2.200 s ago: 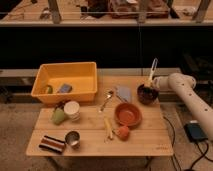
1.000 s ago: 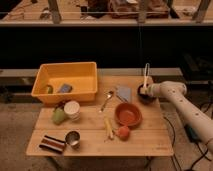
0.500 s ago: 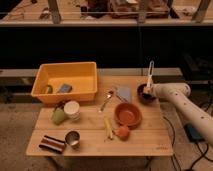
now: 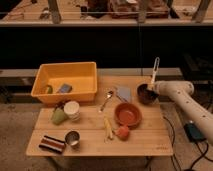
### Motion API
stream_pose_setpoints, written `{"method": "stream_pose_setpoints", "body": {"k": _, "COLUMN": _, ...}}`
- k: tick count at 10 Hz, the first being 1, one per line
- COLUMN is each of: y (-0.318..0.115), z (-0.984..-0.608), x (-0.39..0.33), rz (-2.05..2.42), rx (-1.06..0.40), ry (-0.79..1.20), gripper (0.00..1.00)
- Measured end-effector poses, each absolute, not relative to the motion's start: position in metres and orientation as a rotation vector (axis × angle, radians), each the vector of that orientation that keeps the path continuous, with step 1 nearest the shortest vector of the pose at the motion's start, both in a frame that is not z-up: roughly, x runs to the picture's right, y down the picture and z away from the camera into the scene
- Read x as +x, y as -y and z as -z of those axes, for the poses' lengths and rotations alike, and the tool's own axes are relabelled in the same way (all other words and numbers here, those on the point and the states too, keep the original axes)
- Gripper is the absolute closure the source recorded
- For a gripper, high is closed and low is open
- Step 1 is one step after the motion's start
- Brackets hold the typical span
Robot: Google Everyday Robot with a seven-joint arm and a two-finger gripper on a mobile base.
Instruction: Wipe purple bowl with brush
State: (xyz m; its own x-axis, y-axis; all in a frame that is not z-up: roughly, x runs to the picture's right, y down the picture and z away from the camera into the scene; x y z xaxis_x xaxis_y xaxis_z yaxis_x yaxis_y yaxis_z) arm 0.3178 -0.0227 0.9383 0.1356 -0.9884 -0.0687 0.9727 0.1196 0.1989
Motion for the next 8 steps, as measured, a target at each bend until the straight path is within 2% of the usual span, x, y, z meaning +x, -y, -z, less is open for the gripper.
{"method": "stream_pose_setpoints", "body": {"k": 4, "y": 0.03, "z": -0.959, "x": 0.286, "rz": 1.455, "rx": 0.251, "ry": 0.127, "gripper": 0.83}}
{"method": "stream_pose_setpoints", "body": {"k": 8, "y": 0.013, "z": -0.933, "x": 0.259, "rz": 1.478, "rx": 0.299, "ry": 0.204, "gripper": 0.83}}
